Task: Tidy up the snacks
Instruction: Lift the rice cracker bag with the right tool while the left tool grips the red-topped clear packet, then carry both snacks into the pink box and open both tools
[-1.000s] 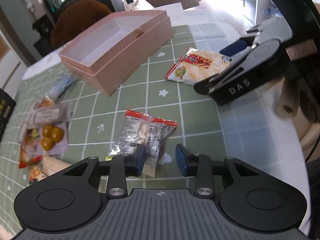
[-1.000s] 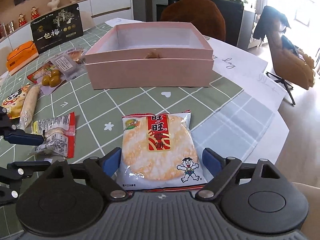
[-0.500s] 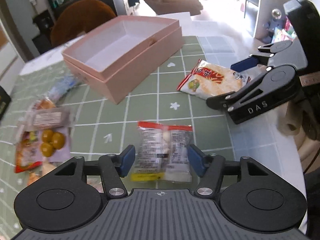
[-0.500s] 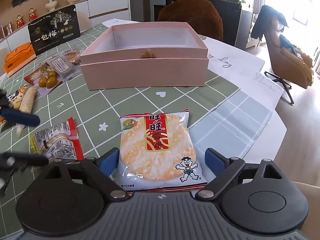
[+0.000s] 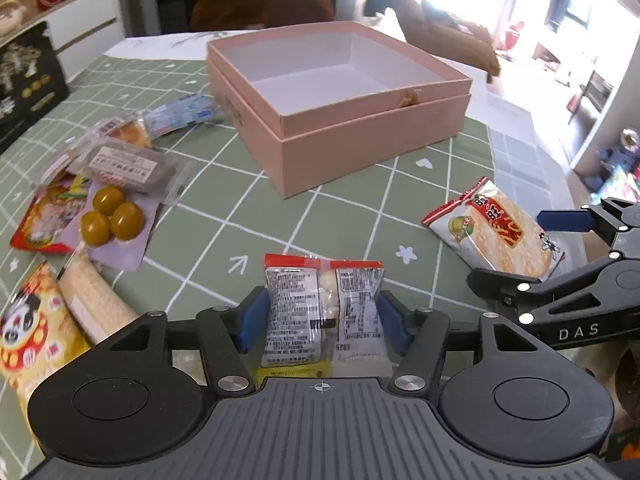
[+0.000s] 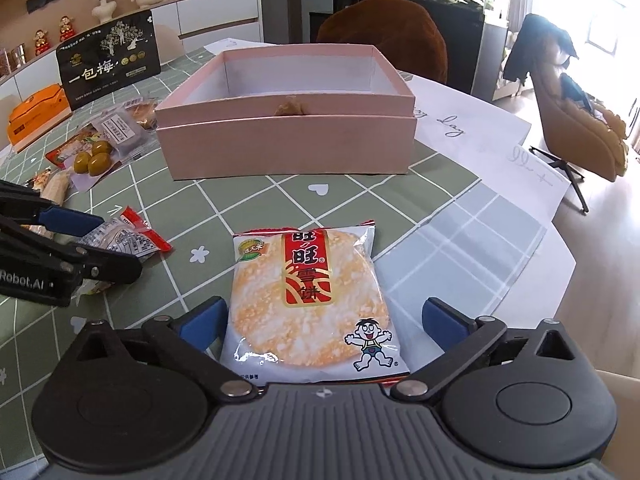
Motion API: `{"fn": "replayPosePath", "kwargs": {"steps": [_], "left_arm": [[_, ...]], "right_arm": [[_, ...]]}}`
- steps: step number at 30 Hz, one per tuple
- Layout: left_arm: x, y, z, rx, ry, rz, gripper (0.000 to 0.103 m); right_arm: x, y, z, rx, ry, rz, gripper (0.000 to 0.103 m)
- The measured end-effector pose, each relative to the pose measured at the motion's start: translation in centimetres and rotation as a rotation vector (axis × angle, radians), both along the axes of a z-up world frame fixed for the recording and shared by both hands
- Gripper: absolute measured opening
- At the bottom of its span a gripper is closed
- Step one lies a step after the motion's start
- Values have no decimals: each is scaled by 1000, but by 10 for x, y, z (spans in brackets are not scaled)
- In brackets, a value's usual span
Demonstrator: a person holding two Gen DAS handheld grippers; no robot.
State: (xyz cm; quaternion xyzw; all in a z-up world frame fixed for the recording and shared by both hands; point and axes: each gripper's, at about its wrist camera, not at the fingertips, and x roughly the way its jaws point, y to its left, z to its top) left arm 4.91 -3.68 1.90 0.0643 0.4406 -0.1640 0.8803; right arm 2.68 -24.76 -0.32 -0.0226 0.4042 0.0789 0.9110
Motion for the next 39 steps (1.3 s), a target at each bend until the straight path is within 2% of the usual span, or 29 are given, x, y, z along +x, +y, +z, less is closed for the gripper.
{"fn": "replayPosePath", "kwargs": {"steps": [5, 7, 9, 10, 11, 12, 13, 17, 22, 25, 27, 29, 31, 32, 35, 39], "left_arm": [[-15, -5, 0, -5, -16, 78, 60], [-20, -6, 0, -16, -16, 98, 60], [-25, -7, 0, -28, -13, 101, 59], [-27, -7, 1, -34, -10, 100, 59], [-28, -6, 1, -41, -8, 100, 58], [-29, -5, 1, -49, -7, 103, 58], [-31, -4, 1, -60, -7, 109, 57], [-33, 1, 8, -115, -20, 140, 56], [-5, 6, 64, -237, -160, 138, 56], [38, -5, 99, -242, -236, 107, 56], [72, -14, 111, -260, -274, 100, 57], [110, -21, 103, -270, -235, 104, 59], [146, -22, 80, -295, -142, 136, 57], [154, -20, 70, -315, -124, 150, 56], [147, -12, 59, -357, -161, 162, 55], [112, 11, 58, -402, -148, 150, 55]], "right_arm": [[18, 0, 5, -14, 74, 46, 103], [25, 2, 6, -20, 89, 87, 103], [30, 2, 6, -18, 87, 79, 102], [32, 2, 7, -17, 80, 73, 100], [31, 3, 8, -17, 71, 80, 93], [30, 4, 11, -16, 63, 101, 80], [28, 5, 13, -19, 63, 113, 75], [19, 2, 21, 2, 62, 122, 75], [11, -12, 38, 40, 24, 90, 75], [11, -22, 49, 78, -8, 48, 75], [11, -27, 54, 96, -23, 18, 75], [12, -30, 57, 101, -29, -8, 75], [14, -30, 59, 93, -29, -20, 75], [15, -30, 60, 85, -31, -24, 75], [16, -32, 63, 57, -30, -45, 75], [29, -39, 76, 68, -50, -53, 75]]}}
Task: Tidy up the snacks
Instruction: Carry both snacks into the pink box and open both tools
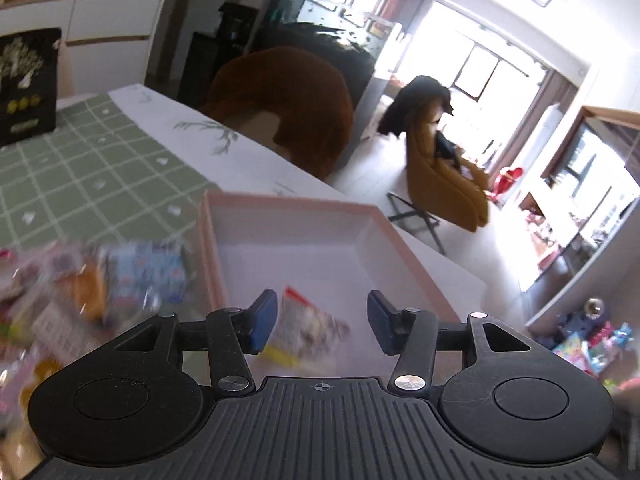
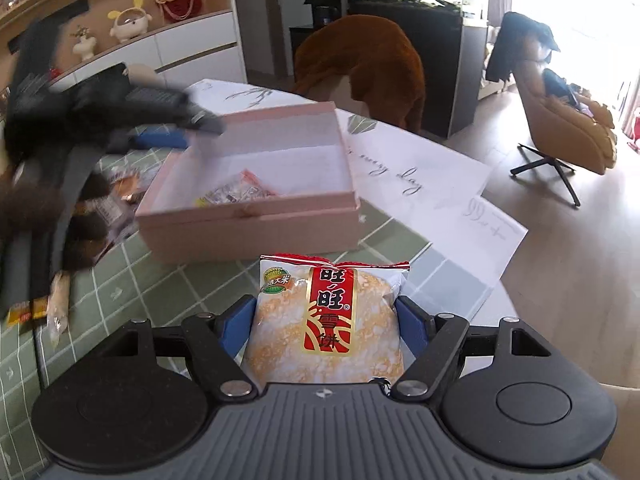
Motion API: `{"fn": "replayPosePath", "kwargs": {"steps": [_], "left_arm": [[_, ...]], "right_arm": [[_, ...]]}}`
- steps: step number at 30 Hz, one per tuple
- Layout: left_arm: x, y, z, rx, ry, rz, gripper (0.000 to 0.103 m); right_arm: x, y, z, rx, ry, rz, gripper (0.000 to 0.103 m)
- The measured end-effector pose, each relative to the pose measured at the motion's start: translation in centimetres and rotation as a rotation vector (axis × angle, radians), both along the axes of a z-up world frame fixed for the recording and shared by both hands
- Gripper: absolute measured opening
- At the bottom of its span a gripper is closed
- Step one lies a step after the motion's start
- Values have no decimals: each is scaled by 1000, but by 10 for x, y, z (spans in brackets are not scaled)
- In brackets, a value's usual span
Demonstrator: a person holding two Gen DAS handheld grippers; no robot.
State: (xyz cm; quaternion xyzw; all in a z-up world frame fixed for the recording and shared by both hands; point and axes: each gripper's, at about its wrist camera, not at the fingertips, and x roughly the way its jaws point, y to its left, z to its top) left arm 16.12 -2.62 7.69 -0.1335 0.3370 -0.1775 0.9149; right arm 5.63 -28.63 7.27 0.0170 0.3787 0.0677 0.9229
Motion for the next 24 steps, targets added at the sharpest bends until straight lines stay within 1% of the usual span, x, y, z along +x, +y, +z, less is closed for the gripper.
{"fn": "replayPosePath", "kwargs": {"steps": [3, 5, 6, 7, 8, 10, 11, 13, 17, 19, 20, 21, 22, 24], "left_arm": [[-31, 13, 2, 28, -9, 5, 55], [-47, 19, 1, 54, 10, 13, 55], [-56, 25, -1, 74, 24, 23, 55], [-64, 31, -2, 93, 34, 37, 55], [-74, 40, -4, 110, 42, 58, 55], [-91, 58, -4, 136, 46, 103, 55], [-96, 67, -4, 149, 50, 129, 55], [-106, 93, -5, 164, 61, 200, 55], [-115, 146, -13, 199, 74, 399, 55], [-115, 169, -20, 215, 99, 513, 55], [-115, 177, -22, 211, 110, 550, 55], [-113, 186, -26, 198, 122, 580, 55], [-112, 192, -29, 185, 131, 590, 55], [-104, 194, -38, 160, 146, 551, 55]], "right_arm": [[33, 12, 24, -25, -61, 25, 75], [73, 29, 46, -16, -103, 43, 75], [100, 38, 55, -13, -110, 50, 76], [123, 46, 57, -22, -93, 59, 78], [146, 54, 57, -38, -55, 64, 80], [173, 60, 53, -71, -17, 32, 79], [177, 60, 50, -85, -18, 6, 79], [174, 59, 40, -78, -10, -2, 79], [153, 55, 14, -41, 36, 3, 79], [134, 56, 6, -58, 26, 11, 79], [124, 55, 4, -63, 15, 18, 79], [113, 55, 3, -63, 5, 27, 79], [104, 55, 4, -57, -1, 33, 79], [86, 52, 4, -35, -8, 50, 79]]}}
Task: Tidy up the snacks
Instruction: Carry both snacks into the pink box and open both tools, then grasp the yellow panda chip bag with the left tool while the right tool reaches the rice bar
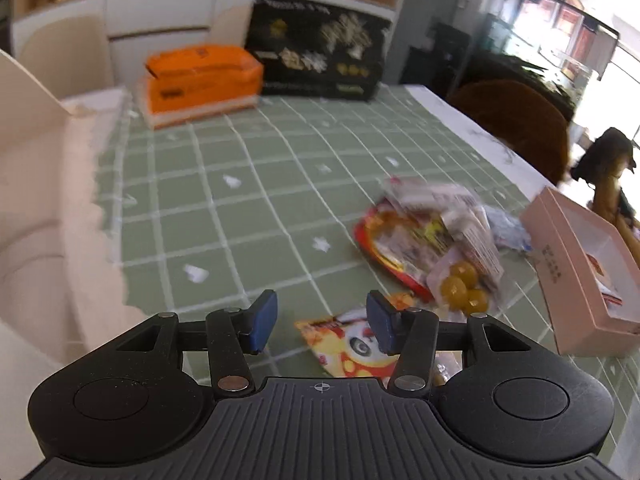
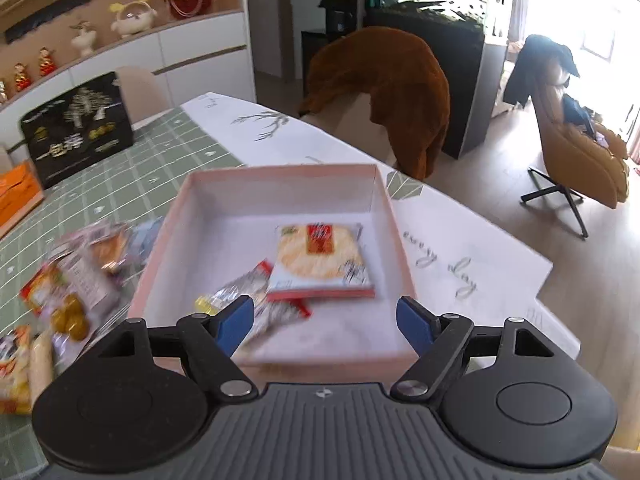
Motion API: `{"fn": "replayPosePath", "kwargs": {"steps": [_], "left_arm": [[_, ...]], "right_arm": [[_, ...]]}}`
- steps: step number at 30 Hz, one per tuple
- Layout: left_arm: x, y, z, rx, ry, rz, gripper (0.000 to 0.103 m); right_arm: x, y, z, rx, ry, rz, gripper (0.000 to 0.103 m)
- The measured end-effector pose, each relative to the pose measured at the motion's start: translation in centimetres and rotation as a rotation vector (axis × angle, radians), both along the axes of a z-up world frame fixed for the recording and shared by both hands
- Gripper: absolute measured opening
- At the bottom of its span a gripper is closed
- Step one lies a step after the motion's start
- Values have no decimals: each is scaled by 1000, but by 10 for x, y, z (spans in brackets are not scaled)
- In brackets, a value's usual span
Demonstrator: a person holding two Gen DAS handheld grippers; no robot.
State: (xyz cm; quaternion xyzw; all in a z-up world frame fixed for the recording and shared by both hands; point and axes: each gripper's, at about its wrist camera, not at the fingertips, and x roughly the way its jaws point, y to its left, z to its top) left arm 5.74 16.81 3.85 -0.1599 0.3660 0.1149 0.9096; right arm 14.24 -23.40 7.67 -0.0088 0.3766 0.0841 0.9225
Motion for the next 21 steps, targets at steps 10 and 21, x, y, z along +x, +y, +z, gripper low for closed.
{"fn": "replayPosePath", "kwargs": {"steps": [10, 21], "left_arm": [[1, -70, -18, -50, 19, -303, 55], [-20, -90, -16, -80, 47, -333, 53]], "right_arm": [[-64, 29, -26, 78, 109, 155, 79], [-49, 101, -56, 209, 239, 250, 40]]}}
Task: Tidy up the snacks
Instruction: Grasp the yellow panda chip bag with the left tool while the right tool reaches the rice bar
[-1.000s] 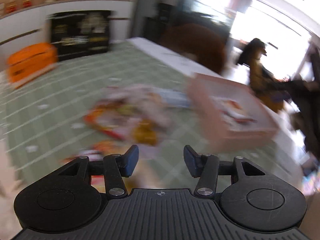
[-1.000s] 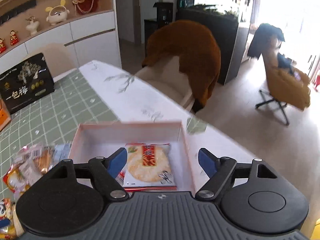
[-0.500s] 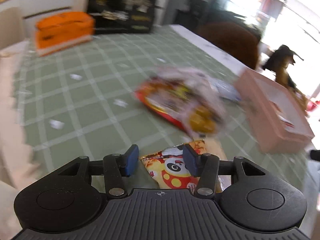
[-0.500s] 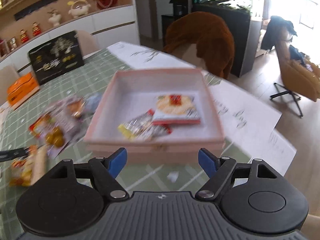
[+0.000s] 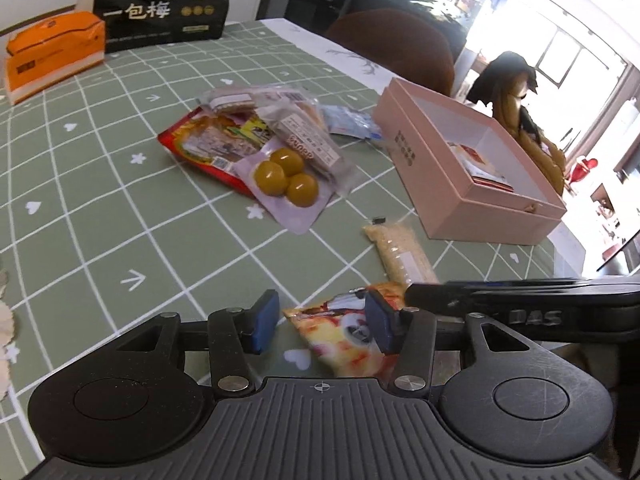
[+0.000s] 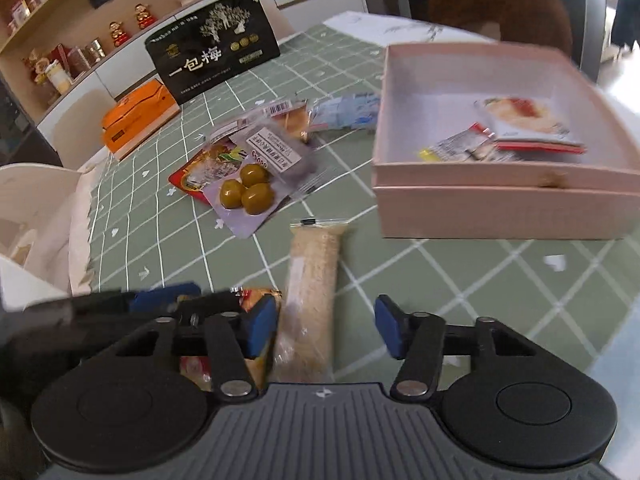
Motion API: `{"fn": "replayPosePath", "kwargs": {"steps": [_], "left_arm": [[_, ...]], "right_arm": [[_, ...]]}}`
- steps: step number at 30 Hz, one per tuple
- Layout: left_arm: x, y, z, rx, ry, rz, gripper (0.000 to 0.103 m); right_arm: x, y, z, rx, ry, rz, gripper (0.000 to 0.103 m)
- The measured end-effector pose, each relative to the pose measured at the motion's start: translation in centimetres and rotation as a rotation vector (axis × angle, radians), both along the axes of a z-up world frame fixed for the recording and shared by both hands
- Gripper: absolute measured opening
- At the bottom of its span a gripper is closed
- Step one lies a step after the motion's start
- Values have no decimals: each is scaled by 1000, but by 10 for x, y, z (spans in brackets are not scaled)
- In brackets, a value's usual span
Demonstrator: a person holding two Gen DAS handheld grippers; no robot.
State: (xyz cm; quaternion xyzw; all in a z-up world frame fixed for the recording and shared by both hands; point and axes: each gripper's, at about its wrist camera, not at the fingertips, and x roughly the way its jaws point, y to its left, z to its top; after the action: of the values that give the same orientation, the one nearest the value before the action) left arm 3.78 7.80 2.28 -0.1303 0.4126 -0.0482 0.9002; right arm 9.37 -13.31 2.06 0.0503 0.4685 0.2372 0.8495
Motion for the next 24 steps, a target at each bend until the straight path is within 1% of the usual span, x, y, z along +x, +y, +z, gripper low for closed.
{"fn": "replayPosePath", "kwargs": {"steps": [1, 2, 3, 5, 8, 11, 14, 15, 17, 19, 22, 23, 24], "left_arm": [[-2, 2, 1, -1, 1, 2, 53], [-2, 4, 2, -3, 2, 4, 53], [-4, 4, 3, -3, 3, 8, 53], [-6, 5, 4, -4, 7, 14, 53], [-13, 5, 7, -11, 5, 30, 53], [-25, 7, 11, -23, 0, 82, 53], [-38, 5, 13, -67, -2, 133, 53], [-41, 3, 13, -77, 0, 134, 54], [-43, -6, 13, -71, 7, 130, 54], [-45, -14, 13, -68, 11, 125, 54], [-50, -18, 11, -76, 23, 145, 53], [-53, -17, 11, -95, 27, 155, 53], [-57, -15, 11, -115, 30, 163, 53]], "right_arm": [[2, 5, -4, -10, 17, 5, 39], [1, 8, -3, -22, 10, 5, 35], [-1, 11, -3, -34, 16, 21, 29], [-8, 13, -2, -72, 0, 36, 28], [-22, 2, -2, -107, -18, 34, 28], [-37, -23, -2, -121, -30, 5, 28], [-49, -49, -4, -118, -41, -36, 28], [-50, -56, -5, -111, -38, -53, 28], [-51, -66, -5, -105, -31, -77, 28], [-51, -70, -5, -106, -26, -85, 31], [-57, -69, -7, -116, -42, -71, 38], [-58, -68, -7, -123, -46, -66, 45], [-60, -66, -7, -138, -47, -61, 54]]}}
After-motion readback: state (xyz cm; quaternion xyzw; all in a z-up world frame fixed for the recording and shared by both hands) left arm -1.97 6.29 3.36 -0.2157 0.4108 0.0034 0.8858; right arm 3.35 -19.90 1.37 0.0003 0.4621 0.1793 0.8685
